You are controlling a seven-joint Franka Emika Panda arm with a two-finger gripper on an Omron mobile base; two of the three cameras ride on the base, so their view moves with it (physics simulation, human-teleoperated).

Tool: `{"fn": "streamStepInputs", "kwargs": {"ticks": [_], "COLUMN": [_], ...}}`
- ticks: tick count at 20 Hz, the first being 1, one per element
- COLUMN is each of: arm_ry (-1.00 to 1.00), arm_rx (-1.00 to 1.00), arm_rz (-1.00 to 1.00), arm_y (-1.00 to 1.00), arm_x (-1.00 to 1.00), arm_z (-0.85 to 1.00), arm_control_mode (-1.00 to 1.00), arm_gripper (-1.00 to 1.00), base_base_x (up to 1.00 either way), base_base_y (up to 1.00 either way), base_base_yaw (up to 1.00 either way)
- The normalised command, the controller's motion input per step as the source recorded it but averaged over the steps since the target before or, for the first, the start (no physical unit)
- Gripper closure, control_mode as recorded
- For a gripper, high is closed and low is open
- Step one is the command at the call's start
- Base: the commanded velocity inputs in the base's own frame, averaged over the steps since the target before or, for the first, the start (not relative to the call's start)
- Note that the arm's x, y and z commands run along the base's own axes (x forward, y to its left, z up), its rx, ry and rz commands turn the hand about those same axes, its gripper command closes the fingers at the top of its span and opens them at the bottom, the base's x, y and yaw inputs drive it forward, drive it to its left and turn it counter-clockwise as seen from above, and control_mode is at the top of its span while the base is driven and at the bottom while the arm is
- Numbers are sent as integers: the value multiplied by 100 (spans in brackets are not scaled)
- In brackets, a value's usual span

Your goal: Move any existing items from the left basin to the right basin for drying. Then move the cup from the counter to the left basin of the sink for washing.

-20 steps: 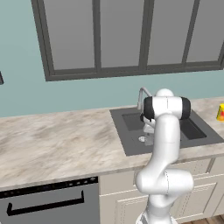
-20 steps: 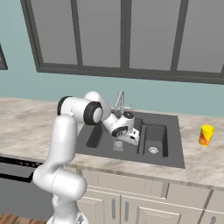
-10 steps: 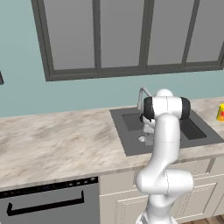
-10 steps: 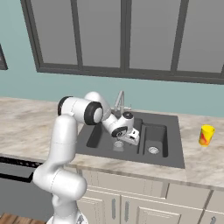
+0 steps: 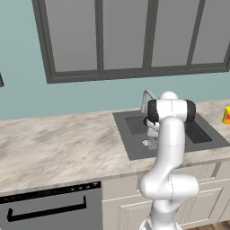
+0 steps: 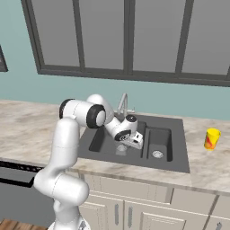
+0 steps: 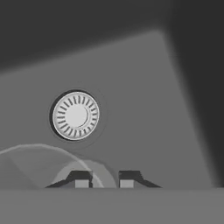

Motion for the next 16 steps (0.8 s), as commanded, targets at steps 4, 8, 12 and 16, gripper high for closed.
{"fn": "streamStepInputs", "kwargs": {"ticks": [4, 8, 12, 16], "arm_ry": [0, 0, -5, -12], "arm_rx": [1, 6, 11, 4], "arm_rz": [0, 0, 0, 0], "arm_y": [0, 0, 0, 0], "arm_x": [-29, -37, -62, -55], "arm_z": [-18, 5, 60, 90], "arm_control_mode": [-100, -100, -100, -100], "arm_gripper": [100, 100, 100, 100], "base_base_x": [0, 0, 0, 0], "base_base_y": [0, 0, 0, 0], "base_base_yaw": [0, 0, 0, 0]}}
